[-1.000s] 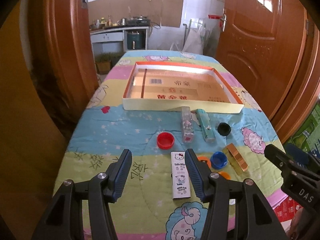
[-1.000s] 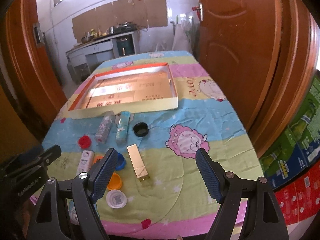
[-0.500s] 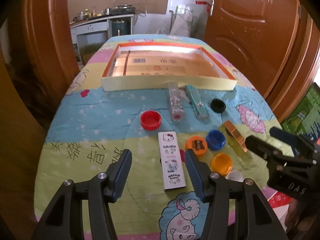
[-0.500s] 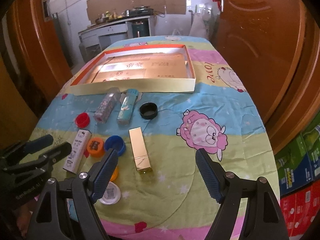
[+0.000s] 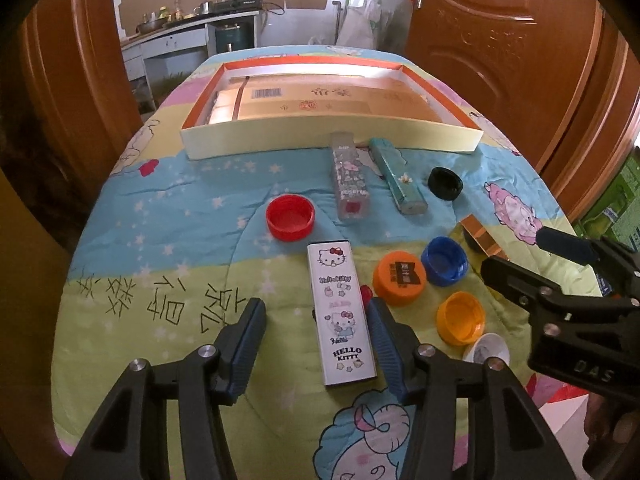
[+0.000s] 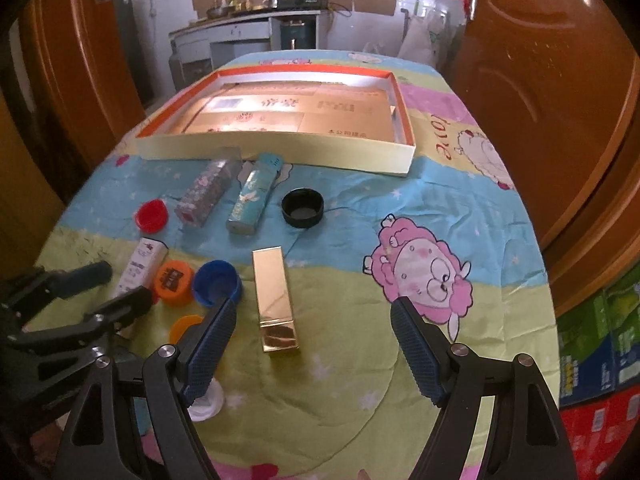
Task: Organize rigid objects
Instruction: 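Grasp the gold tube with the right tool while the left tool grasps the Hello Kitty box, then carry the gold tube and Hello Kitty box into the tray with both tools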
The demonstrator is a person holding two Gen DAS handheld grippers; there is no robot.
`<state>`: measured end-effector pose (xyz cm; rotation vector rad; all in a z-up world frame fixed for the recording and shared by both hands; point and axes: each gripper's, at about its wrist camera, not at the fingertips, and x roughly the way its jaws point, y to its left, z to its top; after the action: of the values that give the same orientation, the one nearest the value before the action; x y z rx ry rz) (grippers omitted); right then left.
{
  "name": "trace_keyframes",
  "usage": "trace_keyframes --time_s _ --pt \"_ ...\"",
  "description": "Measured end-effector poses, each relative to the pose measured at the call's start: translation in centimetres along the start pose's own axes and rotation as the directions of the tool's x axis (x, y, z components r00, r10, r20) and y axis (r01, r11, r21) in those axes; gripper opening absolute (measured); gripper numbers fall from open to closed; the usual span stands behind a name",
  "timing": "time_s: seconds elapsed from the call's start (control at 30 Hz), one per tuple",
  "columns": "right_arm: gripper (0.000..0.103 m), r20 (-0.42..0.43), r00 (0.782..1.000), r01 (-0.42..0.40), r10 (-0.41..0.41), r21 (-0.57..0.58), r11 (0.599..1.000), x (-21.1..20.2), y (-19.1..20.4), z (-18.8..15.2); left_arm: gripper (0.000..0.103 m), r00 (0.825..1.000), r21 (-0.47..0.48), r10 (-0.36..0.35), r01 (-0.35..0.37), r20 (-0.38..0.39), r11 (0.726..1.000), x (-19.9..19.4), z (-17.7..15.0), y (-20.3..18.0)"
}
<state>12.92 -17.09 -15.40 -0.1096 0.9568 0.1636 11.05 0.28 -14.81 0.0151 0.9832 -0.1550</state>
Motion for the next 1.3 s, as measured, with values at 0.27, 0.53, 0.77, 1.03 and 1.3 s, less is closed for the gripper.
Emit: trace_keyframes --time_s 0.27,0.53,0.77,1.03,1.3 --pt "0.044 -0.045 0.998 -0.043 0.041 -0.053 0.998 1.4 0.5 0.3 0.047 1.000 0.014 -0.013 0.012 0.014 1.000 0.1 0.2 0.2" --pt "0.020 -0.048 0.996 -0.085 0.081 -0.082 0.993 1.8 1.2 0.6 0.026 1.000 0.022 -0.008 0.007 0.016 1.000 0.2 0.4 0.2" --pt "0.019 -0.047 0.991 -0.124 0.122 -0.036 0.992 1.4 0.4 0.5 0.026 0.999 -0.003 -0.040 0.040 0.015 0.999 0.1 0.5 0.8" --pt "0.019 -0.012 0.992 -0.125 0.124 -0.020 0.992 -0.2 0.3 0.7 0.026 0.998 -0.006 -0.058 0.059 0.038 0.998 -1.1 0.5 0.7" --pt "0.018 0.023 0.993 -0.112 0.112 -0.017 0.994 -1.7 0.2 1.1 0.026 0.995 0.002 -0.055 0.055 0.087 0.998 -2.7 1.3 0.6"
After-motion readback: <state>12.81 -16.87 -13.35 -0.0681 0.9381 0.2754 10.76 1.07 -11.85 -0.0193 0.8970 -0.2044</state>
